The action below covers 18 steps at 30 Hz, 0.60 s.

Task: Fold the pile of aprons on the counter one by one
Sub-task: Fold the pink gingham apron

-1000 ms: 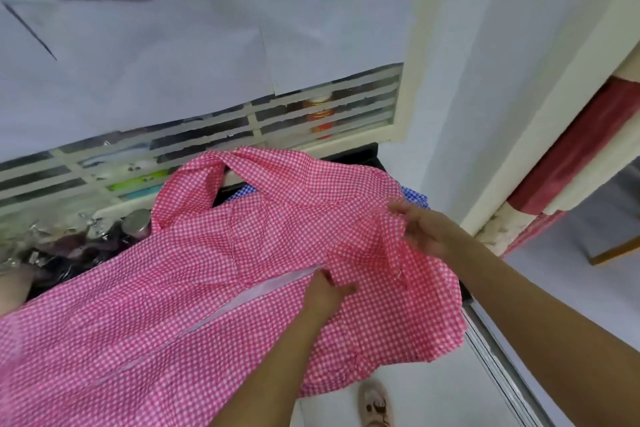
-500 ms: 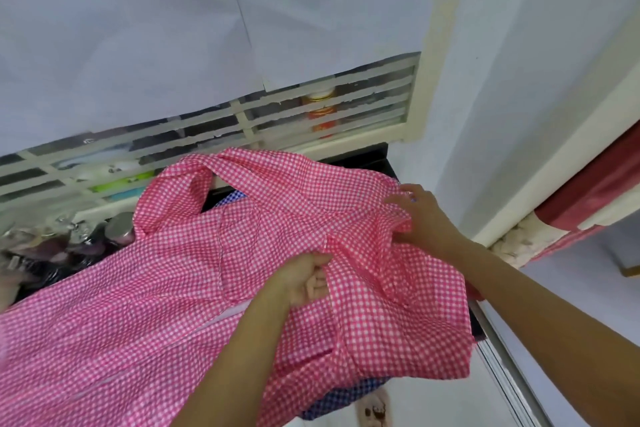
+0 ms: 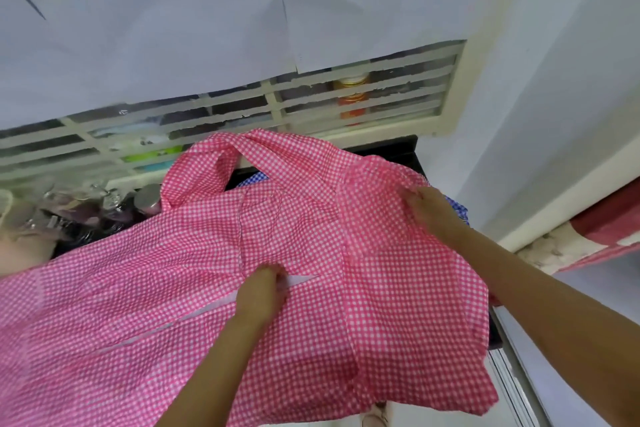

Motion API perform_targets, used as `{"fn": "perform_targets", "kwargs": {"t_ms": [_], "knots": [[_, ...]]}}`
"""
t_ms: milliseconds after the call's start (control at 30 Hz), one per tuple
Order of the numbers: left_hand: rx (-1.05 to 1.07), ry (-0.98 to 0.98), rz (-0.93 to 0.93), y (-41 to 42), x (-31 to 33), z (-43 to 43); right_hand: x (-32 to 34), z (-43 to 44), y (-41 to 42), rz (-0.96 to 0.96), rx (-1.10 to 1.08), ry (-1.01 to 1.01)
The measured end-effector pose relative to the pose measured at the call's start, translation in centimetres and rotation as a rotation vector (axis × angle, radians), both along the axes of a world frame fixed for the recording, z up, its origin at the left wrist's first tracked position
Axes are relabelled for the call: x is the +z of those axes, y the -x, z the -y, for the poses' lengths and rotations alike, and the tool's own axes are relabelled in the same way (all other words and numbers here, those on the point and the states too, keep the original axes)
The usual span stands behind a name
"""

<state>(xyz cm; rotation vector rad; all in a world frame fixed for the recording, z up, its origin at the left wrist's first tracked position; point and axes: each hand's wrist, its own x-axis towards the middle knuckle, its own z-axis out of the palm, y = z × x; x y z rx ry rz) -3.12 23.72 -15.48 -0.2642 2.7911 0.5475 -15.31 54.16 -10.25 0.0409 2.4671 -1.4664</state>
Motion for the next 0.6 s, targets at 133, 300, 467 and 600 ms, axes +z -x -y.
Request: {"fn": "perform_targets", "kwargs": {"t_ms": [133,300,467,600], "knots": [[0.104,0.076,0.052,-1.4,0.2,3.0,0.2,0.2,2.3,0.031,0.051,-0.083],[0.243,-0.089,0.173,-2.9,1.0,4.8,-2.1,0.1,4.0,-0.058,0.164,-0.318],[1.385,-1.492,0.118,-1.1,1.8,4.8,-3.5,0.9,4.8,-0.058,0.117,-0.402],[1.34,-1.572,0.13,-0.1,1.1,3.0,-3.3,1.8,4.1,-0.019,0.13,-0.384]]}}
